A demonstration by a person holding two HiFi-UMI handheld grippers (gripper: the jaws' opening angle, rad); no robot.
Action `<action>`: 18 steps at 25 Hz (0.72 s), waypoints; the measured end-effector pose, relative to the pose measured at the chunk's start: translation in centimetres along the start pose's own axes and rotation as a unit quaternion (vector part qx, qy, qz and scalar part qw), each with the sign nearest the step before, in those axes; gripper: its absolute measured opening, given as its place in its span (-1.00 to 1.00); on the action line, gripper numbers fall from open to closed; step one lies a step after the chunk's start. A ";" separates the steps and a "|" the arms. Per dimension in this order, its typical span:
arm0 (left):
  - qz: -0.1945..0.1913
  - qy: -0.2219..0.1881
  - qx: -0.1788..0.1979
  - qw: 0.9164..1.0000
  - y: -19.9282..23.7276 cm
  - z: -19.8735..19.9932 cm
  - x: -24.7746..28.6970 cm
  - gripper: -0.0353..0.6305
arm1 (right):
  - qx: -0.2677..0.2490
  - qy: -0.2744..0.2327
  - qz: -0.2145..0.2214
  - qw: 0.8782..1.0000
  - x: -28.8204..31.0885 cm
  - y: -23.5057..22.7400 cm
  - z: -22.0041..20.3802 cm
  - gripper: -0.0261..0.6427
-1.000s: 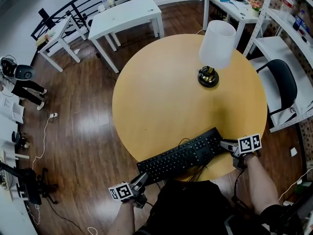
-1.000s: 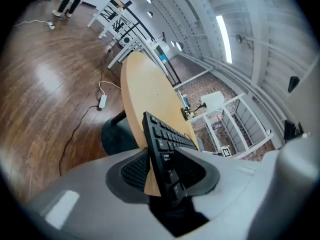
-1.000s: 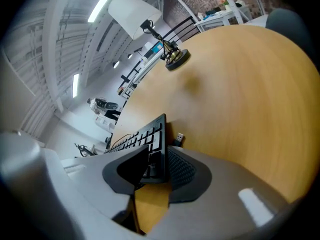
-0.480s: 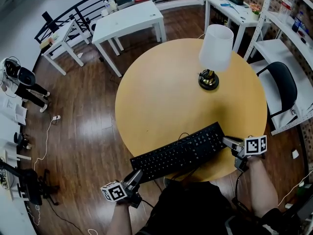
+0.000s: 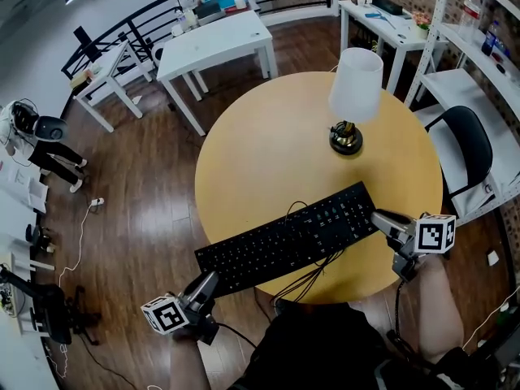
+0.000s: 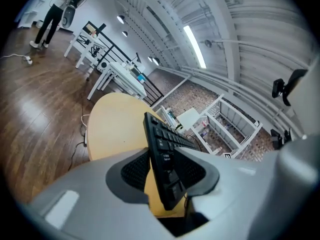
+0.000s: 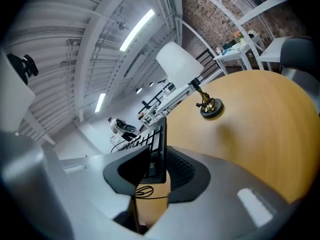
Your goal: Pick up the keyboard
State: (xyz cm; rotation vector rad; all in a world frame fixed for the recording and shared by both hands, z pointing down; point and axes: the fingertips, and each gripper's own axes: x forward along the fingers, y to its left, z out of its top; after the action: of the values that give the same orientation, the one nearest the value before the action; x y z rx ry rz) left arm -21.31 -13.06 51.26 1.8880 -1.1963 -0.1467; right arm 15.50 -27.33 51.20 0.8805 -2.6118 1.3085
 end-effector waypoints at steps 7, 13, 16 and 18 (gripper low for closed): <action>0.006 -0.018 0.035 0.999 -2.4 3.1 -1.6 -0.51 | -0.023 -0.032 0.004 0.999 -1.5 3.8 3.2 -0.63; 0.000 -0.034 0.062 0.998 -4.9 5.3 -2.1 -0.51 | -0.044 -0.068 0.010 0.997 -2.9 6.2 6.1 -0.64; -0.015 -0.054 0.064 0.996 -6.3 6.3 -2.4 -0.50 | -0.054 -0.083 0.012 0.995 -3.3 7.1 6.8 -0.64; -0.025 -0.073 0.069 0.995 -7.4 7.1 -2.9 -0.50 | -0.064 -0.092 0.011 0.994 -3.5 7.9 7.0 -0.64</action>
State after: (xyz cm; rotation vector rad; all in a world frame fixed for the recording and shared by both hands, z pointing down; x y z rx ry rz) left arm -21.44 -13.90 40.68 2.0577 -1.2842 -0.2380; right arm 15.45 -27.39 40.08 0.9976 -2.8139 1.0985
